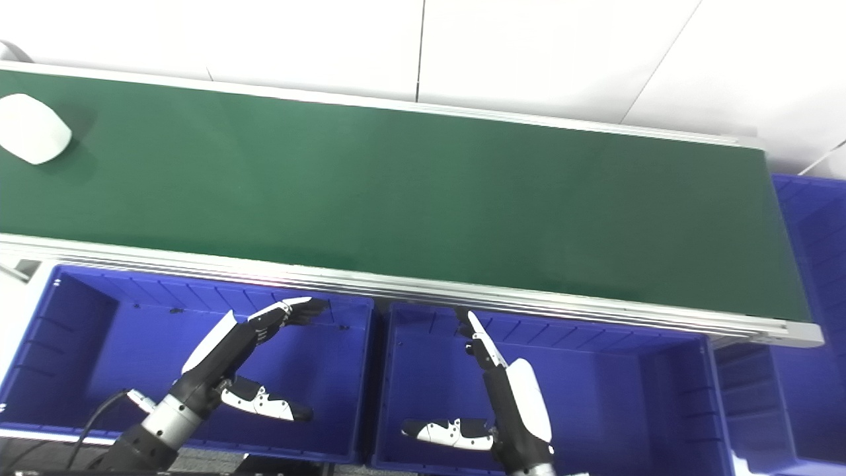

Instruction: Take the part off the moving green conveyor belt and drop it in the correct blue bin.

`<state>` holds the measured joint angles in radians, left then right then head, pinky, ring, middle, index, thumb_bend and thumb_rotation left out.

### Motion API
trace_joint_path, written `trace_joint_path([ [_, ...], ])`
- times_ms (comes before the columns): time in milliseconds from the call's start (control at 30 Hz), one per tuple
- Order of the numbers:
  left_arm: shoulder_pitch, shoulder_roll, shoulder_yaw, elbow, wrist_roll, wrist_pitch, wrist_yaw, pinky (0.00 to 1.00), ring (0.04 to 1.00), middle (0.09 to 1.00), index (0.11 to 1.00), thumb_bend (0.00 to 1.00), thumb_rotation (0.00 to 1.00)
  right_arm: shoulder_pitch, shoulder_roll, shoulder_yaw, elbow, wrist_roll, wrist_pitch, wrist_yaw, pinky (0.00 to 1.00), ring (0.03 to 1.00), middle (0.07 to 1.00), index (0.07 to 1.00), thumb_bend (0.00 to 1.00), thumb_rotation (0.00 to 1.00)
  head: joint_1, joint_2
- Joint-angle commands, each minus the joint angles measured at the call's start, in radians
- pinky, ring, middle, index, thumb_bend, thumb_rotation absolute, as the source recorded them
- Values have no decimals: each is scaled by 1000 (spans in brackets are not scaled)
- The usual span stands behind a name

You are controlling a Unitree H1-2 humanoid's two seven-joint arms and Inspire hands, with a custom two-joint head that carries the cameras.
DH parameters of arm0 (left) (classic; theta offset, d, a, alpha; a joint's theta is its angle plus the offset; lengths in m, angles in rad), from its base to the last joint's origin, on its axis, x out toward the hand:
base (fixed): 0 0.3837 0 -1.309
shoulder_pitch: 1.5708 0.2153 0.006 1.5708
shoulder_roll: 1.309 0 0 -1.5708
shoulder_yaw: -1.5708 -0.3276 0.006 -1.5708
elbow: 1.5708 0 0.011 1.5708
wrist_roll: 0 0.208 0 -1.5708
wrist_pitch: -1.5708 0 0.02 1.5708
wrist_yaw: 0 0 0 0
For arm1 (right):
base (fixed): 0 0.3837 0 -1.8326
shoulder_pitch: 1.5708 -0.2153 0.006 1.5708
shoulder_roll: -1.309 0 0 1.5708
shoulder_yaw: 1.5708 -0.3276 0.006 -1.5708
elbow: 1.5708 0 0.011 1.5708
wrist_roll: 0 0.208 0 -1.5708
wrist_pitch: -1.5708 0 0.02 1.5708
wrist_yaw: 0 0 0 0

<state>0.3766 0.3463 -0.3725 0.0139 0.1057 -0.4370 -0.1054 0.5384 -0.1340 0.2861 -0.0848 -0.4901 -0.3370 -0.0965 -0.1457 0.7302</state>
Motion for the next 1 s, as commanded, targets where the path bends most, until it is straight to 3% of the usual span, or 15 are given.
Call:
trace_joint_path([
  [0,0,5,4,-27,-4,-33,1,821,847,846,813,928,198,6,-1,1,-25,9,-47,-10,798,884,935,958,889,344,1,3],
  [800,1,1,2,-31,15,-33,17,812,839,843,811,932,201,11,-2,0,-37,21,-33,4,790,879,934,957,892,346,12,0],
  [933,0,-1,-5,-21,21,-33,22,805,839,843,808,933,208,11,-7,-1,-28,24,-35,5,788,880,933,957,890,358,59,-28],
  [967,1,-6,-6,-18,30,-33,26,800,838,841,803,941,215,11,-11,-3,-24,22,-37,4,793,883,932,958,889,365,117,-49],
])
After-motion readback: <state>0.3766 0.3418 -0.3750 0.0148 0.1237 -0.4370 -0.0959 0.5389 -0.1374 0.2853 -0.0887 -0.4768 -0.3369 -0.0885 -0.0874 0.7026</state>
